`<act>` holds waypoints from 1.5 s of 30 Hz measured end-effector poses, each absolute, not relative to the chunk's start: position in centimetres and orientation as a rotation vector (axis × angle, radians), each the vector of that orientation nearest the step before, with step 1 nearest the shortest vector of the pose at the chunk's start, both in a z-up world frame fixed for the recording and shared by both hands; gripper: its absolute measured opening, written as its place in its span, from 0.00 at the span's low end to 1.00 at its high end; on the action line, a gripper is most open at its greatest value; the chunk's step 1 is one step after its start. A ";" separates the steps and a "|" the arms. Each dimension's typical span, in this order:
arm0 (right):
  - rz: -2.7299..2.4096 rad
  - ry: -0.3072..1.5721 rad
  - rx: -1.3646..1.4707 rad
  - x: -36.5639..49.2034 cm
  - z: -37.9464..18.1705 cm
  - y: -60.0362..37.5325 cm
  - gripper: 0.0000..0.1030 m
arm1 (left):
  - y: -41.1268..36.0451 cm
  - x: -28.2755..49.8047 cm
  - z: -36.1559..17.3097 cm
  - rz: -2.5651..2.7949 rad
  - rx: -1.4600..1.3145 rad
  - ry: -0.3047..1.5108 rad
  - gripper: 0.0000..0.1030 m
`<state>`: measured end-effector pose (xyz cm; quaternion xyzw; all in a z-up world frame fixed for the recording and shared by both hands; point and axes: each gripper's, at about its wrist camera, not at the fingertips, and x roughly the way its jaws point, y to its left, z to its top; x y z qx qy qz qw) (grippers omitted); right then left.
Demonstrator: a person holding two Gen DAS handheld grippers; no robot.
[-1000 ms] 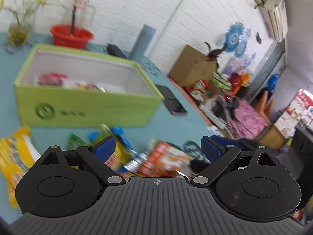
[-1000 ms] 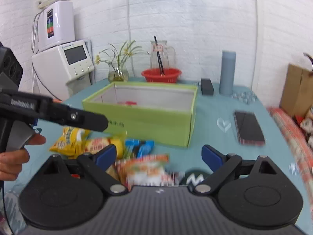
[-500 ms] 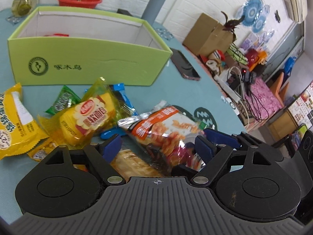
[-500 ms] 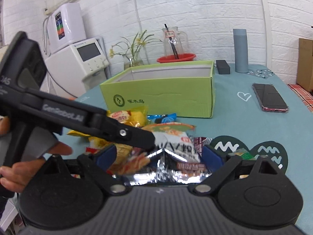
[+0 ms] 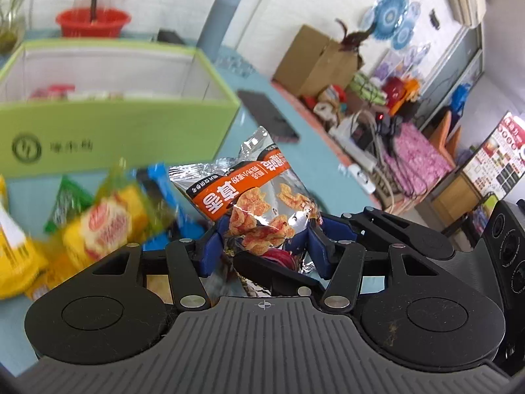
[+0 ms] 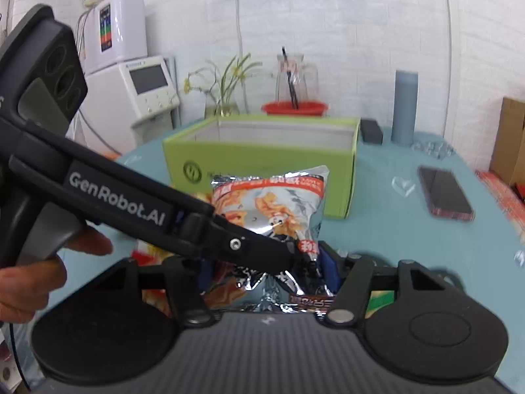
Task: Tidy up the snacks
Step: 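Grasp the orange-and-silver chip bag with the left gripper, then lower the chip bag into the green box and open the left gripper, then grasp the red broad-bean snack bag with the left gripper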
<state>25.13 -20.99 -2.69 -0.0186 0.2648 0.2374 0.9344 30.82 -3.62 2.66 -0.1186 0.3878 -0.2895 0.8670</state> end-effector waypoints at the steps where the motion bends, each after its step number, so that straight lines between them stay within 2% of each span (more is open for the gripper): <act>1: 0.484 0.524 -0.049 26.0 -1.9 -20.9 0.62 | -3.6 31.4 3.4 -0.609 -0.244 0.796 0.38; 9: 0.480 0.509 -0.103 37.7 1.2 -18.4 0.63 | -3.5 42.8 7.6 -0.556 -0.210 0.745 0.43; 15: 0.495 0.614 -0.114 45.5 -1.8 -16.4 0.65 | -2.2 50.6 4.5 -0.517 -0.229 0.825 0.45; 16: 0.498 0.626 -0.116 46.1 -2.4 -16.2 0.71 | -2.1 51.5 3.7 -0.514 -0.232 0.841 0.51; 17: 0.490 0.629 -0.126 46.6 -3.0 -16.0 0.73 | -1.8 52.2 3.0 -0.514 -0.239 0.847 0.60; 18: 0.486 0.631 -0.134 46.8 -3.3 -15.8 0.75 | -1.6 52.7 2.6 -0.508 -0.245 0.847 0.65; 19: 0.495 0.633 -0.128 47.0 -3.4 -15.9 0.76 | -1.2 52.9 2.4 -0.495 -0.242 0.828 0.69; 21: 0.495 0.622 -0.105 46.6 -3.0 -16.2 0.76 | -0.9 52.8 2.5 -0.471 -0.215 0.803 0.69; 25: 0.475 0.543 -0.101 43.8 -0.5 -17.5 0.85 | 0.0 50.2 4.1 -0.465 -0.220 0.750 0.73; 32: 0.525 0.484 -0.079 33.6 0.7 -19.3 0.89 | 1.3 39.9 6.8 -0.499 -0.210 0.654 0.82; 41: 0.520 0.554 -0.021 20.8 -5.1 -18.5 0.90 | 4.7 24.0 1.4 -0.325 -0.208 0.660 0.83; 45: 0.562 0.613 0.084 17.8 -6.4 -18.5 0.90 | 6.7 20.4 -0.5 -0.345 -0.294 0.702 0.82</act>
